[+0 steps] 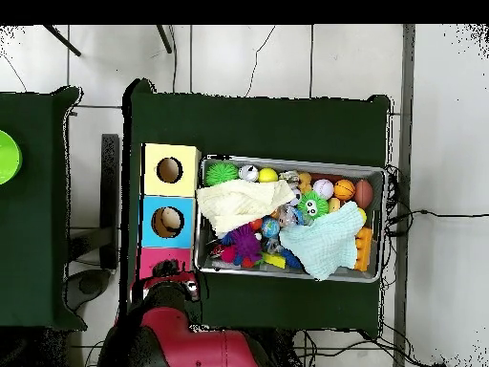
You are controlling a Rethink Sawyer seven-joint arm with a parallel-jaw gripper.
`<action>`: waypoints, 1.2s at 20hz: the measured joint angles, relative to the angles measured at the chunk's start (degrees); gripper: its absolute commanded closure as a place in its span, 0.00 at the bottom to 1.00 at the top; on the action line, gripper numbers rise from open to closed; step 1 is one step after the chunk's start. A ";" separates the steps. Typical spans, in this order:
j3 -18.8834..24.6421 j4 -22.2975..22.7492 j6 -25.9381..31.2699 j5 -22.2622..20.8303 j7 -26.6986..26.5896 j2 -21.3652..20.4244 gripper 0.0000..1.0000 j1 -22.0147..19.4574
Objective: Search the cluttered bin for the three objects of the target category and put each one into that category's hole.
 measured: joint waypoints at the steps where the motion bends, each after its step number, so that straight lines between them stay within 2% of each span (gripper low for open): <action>1: 0.05 0.00 0.00 0.00 0.00 -0.06 1.00 -0.09; 24: 0.75 0.00 0.00 0.00 0.00 -2.16 1.00 -1.15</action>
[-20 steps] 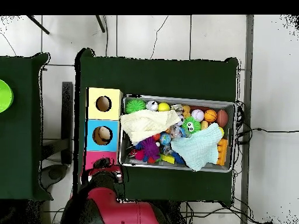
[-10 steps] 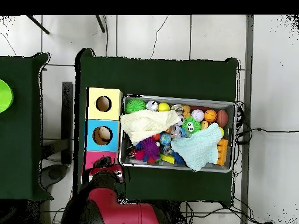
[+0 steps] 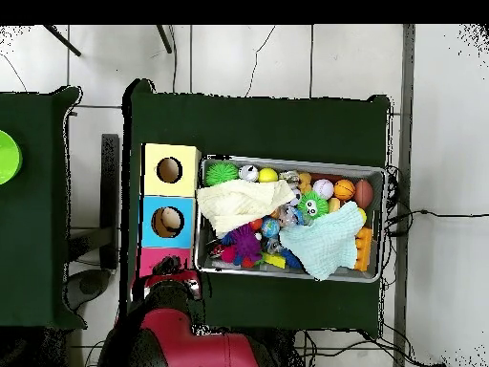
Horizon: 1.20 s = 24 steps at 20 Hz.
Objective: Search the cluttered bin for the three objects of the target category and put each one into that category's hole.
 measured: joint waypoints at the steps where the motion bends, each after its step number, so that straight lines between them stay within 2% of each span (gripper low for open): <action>1: 0.03 0.00 0.00 0.00 0.00 0.00 1.00 -0.02; 24: 0.83 0.00 0.00 0.00 0.00 -0.02 1.00 -0.35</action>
